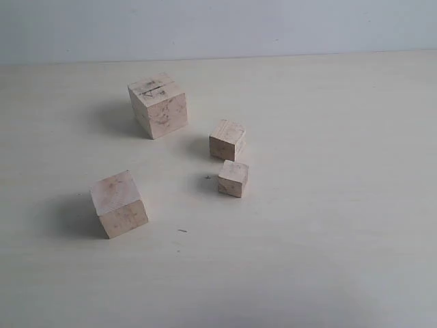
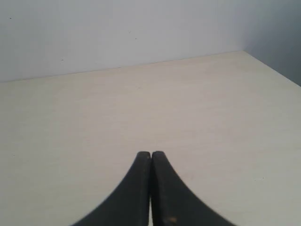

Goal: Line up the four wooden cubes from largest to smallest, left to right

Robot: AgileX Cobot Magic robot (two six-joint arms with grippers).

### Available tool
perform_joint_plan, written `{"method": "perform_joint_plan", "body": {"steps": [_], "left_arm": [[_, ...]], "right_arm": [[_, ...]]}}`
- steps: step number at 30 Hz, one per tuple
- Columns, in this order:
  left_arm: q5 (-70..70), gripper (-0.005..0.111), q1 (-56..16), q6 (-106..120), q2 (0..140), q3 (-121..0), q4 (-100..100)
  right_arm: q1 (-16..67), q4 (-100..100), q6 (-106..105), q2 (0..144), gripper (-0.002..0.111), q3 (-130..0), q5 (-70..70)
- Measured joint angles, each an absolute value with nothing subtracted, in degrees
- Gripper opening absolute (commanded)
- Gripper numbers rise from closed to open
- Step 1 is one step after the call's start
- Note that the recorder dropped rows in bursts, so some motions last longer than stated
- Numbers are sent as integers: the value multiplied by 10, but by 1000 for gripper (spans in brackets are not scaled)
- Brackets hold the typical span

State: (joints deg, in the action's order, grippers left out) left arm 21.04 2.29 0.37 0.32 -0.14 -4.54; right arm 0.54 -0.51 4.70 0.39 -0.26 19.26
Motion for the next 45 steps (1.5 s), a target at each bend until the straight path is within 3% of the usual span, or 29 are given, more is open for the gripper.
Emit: {"method": "perform_joint_plan", "body": {"steps": [12,20,27,34,45], "left_arm": [[210,0,23,4,3,-1,-45],[210,0,23,4,3,-1,-45],[210,0,23,4,3,-1,-45],[210,0,23,0,3,-1,-45],[210,0,23,4,3,-1,-45]], "right_arm": [[5,-10,47,4,0,-3,168],[5,14,47,3,0,-3,-165],[5,66,53,3,0,-6,-364],[5,132,47,66,0,-148,-160],[38,169,-29,456,0,-498,245]]}}
